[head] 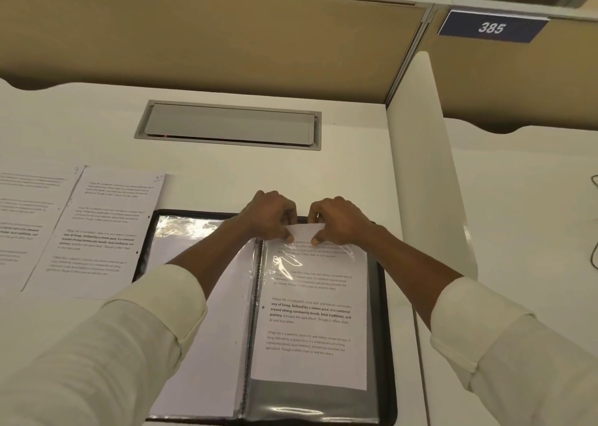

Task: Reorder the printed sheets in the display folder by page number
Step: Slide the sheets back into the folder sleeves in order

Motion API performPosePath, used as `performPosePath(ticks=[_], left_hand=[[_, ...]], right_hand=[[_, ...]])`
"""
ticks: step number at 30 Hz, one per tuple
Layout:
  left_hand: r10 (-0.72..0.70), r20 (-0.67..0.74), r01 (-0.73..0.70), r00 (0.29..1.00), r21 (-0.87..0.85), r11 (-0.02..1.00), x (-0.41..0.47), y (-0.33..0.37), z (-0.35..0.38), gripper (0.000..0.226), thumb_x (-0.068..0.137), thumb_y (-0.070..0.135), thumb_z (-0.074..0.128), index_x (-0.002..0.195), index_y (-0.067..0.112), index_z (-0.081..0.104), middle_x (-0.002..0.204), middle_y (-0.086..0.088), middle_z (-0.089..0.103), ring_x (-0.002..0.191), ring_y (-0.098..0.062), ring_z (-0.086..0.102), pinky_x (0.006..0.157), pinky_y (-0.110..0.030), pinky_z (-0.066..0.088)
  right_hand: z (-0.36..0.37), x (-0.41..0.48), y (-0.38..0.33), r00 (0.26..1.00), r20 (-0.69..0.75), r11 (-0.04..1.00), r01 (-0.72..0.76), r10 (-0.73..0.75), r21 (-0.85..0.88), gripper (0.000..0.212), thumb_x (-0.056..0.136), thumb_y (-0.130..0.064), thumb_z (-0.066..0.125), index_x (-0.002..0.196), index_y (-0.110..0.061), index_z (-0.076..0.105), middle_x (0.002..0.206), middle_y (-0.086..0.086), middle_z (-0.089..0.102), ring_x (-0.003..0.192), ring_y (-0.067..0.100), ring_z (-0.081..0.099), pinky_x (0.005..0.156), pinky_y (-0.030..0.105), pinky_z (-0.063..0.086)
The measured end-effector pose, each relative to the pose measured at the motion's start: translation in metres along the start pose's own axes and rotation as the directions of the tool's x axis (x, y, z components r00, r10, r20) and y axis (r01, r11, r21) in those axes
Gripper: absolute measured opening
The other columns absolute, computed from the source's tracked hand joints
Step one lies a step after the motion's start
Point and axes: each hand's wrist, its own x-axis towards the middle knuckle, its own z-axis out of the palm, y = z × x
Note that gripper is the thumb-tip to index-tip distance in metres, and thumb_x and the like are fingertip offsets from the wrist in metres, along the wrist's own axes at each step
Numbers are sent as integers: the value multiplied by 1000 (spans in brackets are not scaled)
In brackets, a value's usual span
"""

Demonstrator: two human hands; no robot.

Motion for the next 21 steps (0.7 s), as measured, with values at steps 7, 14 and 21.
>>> performPosePath(ticks=[7,14,21], left_hand=[[-9,63,5,998,62,998,5,-7,-4,34,72,42,94,95,28,74,85,16,68,89,-10,62,89,-37,39],[-82,251,68,965,62,996,2,2,-24,11,89,20,79,96,29,75,95,16,75,101,-10,65,102,-41,30],[-145,5,145,989,-2,989,-19,4,-17,30,84,37,85,106,27,68,102,15,72,105,-15,62,93,-38,36]], right_hand=[[1,5,-1,1000,7,999,-17,16,45,40,75,-42,93,100,-24,67,98,-6,64,87,17,59,72,32,45],[3,12,-4,999,48,998,-10,7,67,33,71,-27,96,93,-26,71,83,-17,60,83,12,60,72,31,45],[-2,12,-3,986,158,998,52,-57,36,20,81,-16,88,86,-26,72,72,-24,60,68,-3,54,62,20,35]])
